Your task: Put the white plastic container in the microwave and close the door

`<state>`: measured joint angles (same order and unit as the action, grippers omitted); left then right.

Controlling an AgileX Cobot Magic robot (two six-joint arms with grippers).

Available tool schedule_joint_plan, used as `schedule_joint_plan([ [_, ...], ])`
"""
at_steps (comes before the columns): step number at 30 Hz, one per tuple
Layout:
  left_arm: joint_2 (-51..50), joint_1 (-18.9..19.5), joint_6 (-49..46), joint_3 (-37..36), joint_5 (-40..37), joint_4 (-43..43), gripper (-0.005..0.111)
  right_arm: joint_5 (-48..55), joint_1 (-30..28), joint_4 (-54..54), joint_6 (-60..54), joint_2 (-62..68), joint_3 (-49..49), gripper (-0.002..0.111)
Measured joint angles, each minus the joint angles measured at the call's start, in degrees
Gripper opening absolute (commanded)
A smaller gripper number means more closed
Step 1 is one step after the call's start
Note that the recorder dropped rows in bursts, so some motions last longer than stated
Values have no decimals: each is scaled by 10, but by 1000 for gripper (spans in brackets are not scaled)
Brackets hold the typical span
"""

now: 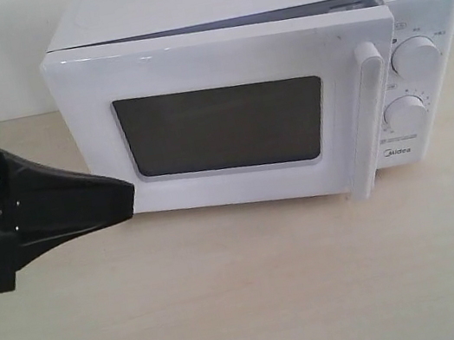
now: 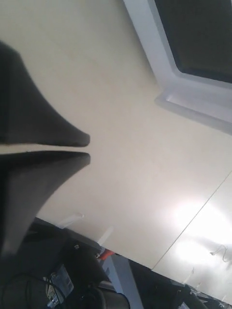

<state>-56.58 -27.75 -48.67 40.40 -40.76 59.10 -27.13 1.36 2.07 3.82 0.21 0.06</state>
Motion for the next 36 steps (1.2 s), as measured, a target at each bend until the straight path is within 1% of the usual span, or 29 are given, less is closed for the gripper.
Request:
schedule_joint_plan([
  [5,2,0,2,-16,8,-1,4,-199,0,3,3,-1,0,0],
  [6,2,0,5,-17,11,-1,4,-226,0,7,9,-1,-3,0],
  [7,2,0,6,-17,12,-1,4,-242,0,11,20,-2,-14,0],
  [9,3,0,7,-17,14,-1,4,-227,0,17,43,-2,-52,0],
  [12,3,0,9,-17,18,-1,4,-119,0,-6,69,-2,-151,0],
  [14,3,0,11,-17,21,-1,4,-37,0,-52,86,9,-220,0],
  [16,3,0,11,-17,25,-1,4,49,0,-105,134,34,-287,0],
  [18,3,0,11,-17,26,-1,4,159,0,-151,200,69,-352,0],
  [21,3,0,11,-17,28,-1,4,332,0,-166,251,118,-415,0],
  [24,3,0,11,-17,28,-1,4,490,15,-136,257,159,-433,0],
  [27,3,0,11,-17,28,-1,4,608,34,-71,253,197,-433,0],
  [29,3,0,11,-17,28,-1,4,662,44,-41,240,221,-433,0],
  [32,3,0,11,-17,19,-1,4,717,53,-35,207,245,-433,0],
  [34,3,0,11,-17,11,-1,4,730,55,-39,198,256,-433,0],
  [36,3,0,11,-17,9,-1,4,727,55,-8,156,264,-433,0],
])
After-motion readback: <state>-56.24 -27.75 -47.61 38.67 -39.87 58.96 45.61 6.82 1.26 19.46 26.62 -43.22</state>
